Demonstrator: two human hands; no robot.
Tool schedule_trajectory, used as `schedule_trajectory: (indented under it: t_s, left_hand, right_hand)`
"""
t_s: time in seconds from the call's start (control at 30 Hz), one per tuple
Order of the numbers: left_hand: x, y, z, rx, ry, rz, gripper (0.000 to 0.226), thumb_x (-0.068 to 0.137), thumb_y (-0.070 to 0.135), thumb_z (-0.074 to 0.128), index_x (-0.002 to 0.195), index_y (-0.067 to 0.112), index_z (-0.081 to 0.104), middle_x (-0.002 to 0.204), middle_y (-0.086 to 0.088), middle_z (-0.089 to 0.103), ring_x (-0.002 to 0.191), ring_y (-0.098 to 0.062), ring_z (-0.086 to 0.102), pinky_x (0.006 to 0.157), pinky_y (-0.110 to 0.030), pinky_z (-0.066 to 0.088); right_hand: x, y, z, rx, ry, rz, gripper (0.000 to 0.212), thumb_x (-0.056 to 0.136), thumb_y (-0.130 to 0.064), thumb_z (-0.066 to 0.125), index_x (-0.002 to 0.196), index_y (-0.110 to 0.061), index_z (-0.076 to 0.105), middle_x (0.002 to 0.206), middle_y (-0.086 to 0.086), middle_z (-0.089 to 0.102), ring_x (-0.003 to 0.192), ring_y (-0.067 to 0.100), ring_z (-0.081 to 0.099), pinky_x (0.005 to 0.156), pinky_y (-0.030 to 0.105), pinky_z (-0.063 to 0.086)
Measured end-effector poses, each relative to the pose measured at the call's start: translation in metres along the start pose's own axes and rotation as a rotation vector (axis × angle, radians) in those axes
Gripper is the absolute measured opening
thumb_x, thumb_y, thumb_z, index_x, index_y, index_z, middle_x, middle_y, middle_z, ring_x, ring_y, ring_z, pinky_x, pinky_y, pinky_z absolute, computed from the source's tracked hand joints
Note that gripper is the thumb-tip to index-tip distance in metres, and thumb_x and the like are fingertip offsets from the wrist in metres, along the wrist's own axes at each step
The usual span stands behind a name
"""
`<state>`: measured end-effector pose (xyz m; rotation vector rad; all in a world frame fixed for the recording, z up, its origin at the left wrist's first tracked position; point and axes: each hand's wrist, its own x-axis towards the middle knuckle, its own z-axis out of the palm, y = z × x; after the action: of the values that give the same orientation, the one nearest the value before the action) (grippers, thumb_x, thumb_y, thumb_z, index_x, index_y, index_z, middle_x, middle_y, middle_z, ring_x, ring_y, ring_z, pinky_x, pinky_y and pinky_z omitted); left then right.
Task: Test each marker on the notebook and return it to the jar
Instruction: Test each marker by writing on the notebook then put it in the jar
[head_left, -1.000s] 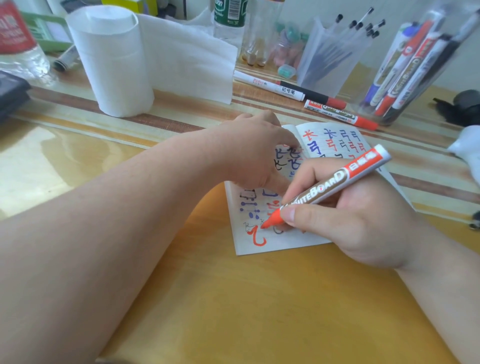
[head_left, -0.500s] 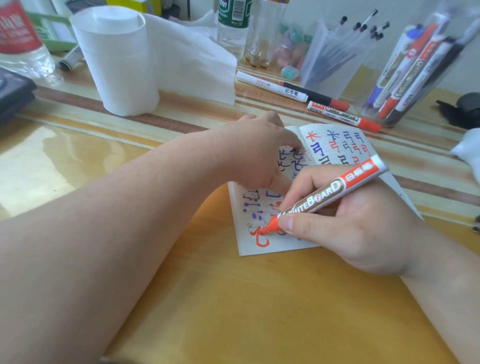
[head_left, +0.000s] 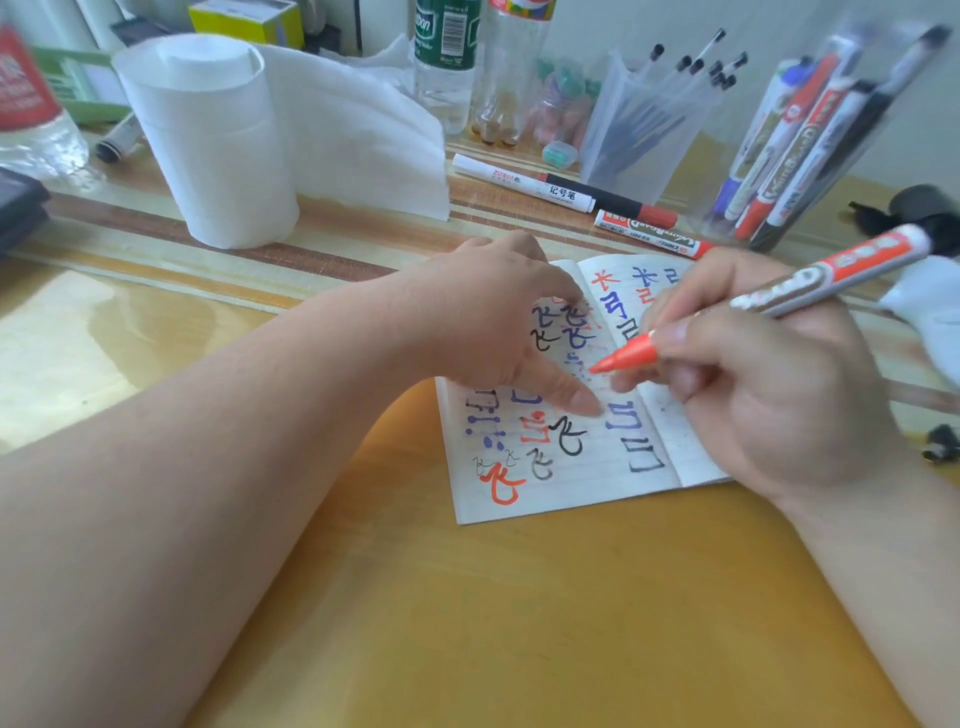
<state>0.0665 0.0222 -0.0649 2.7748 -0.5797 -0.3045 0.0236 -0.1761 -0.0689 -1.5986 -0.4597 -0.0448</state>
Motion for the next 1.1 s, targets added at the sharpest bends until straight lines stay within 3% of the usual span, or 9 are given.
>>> schedule_trajectory:
  t_s: [0.07,0.13,0.23,0.4,0.53,0.63,0.73,1.0,1.1]
  left_hand:
    - [0.000,0.000,0.003,-0.064,0.091,0.023,0.086,0.080,0.074,0.066,0.153,0.043,0.033,0.151,0.009,0.040,0.139,-0.020,0.037,0.104,-0.043,0.040]
    - [0.002,0.001,0.006,-0.160,0.162,0.088,0.058,0.098,0.027,0.057,0.151,0.035,0.033,0.145,0.007,0.047,0.132,-0.016,0.042,0.099,-0.032,0.038]
    - [0.000,0.006,0.008,-0.247,0.207,0.113,0.060,0.092,-0.003,0.036,0.142,0.031,0.035,0.130,0.012,0.055,0.107,-0.009,0.054,0.079,-0.021,0.040]
    - [-0.003,0.009,0.010,-0.352,0.255,0.196,0.045,0.103,0.011,0.051,0.138,0.034,0.036,0.119,0.025,0.066,0.097,0.009,0.058,0.078,0.002,0.038]
    - [-0.001,0.009,0.010,-0.428,0.304,0.172,0.038,0.092,0.021,0.075,0.117,0.041,0.054,0.095,0.038,0.068,0.086,0.026,0.057,0.076,0.004,0.037]
    - [-0.002,0.010,0.008,-0.454,0.316,0.170,0.029,0.087,0.024,0.080,0.094,0.044,0.061,0.095,0.041,0.067,0.086,0.020,0.063,0.078,0.002,0.042]
    - [-0.004,0.012,0.007,-0.424,0.326,0.169,0.024,0.086,0.032,0.079,0.087,0.048,0.061,0.097,0.041,0.066,0.085,0.016,0.065,0.078,-0.001,0.045]
    - [-0.001,0.007,0.010,-0.419,0.375,0.237,0.014,0.092,0.044,0.069,0.105,0.048,0.067,0.093,0.034,0.067,0.082,0.007,0.063,0.070,-0.006,0.043]
    - [-0.001,0.007,0.010,-0.448,0.376,0.277,0.026,0.095,0.051,0.058,0.113,0.039,0.071,0.088,0.022,0.069,0.084,0.000,0.063,0.071,-0.017,0.046]
  right_hand:
    - [0.004,-0.001,-0.005,0.151,0.112,0.022,0.008,0.069,-0.009,0.064,0.065,-0.015,0.065,0.046,0.010,0.032,0.043,0.024,0.035,0.054,0.034,0.050]
    - [0.009,0.001,-0.013,0.184,0.238,0.067,0.014,0.075,-0.003,0.064,0.069,-0.016,0.064,0.045,0.001,0.033,0.044,0.018,0.031,0.051,0.031,0.046]
    - [0.013,0.005,-0.019,0.232,0.354,0.145,0.015,0.078,-0.001,0.061,0.074,-0.015,0.061,0.047,-0.001,0.033,0.045,0.015,0.030,0.049,0.027,0.042]
    - [0.013,0.006,-0.023,0.323,0.324,0.188,0.014,0.077,-0.007,0.057,0.070,-0.013,0.066,0.049,0.002,0.034,0.047,0.016,0.033,0.048,0.027,0.040]
    - [0.012,0.004,-0.020,0.336,0.318,0.197,0.017,0.074,-0.010,0.055,0.064,-0.013,0.069,0.048,0.002,0.034,0.048,0.017,0.033,0.046,0.030,0.039]
    - [0.012,0.002,-0.020,0.336,0.325,0.195,0.012,0.072,-0.008,0.054,0.066,-0.011,0.063,0.049,0.003,0.035,0.048,0.018,0.033,0.046,0.030,0.038]
    - [0.012,0.002,-0.022,0.336,0.351,0.189,0.006,0.072,-0.008,0.055,0.068,-0.012,0.058,0.050,0.005,0.035,0.048,0.019,0.032,0.046,0.030,0.038]
    - [0.010,0.002,-0.025,0.234,0.228,0.172,0.013,0.077,-0.008,0.060,0.068,-0.016,0.064,0.054,0.009,0.048,0.050,0.020,0.045,0.044,0.029,0.041]
    - [0.009,0.000,-0.029,0.199,0.155,0.151,0.013,0.078,-0.008,0.065,0.072,-0.018,0.070,0.061,0.012,0.060,0.054,0.021,0.054,0.042,0.030,0.043]
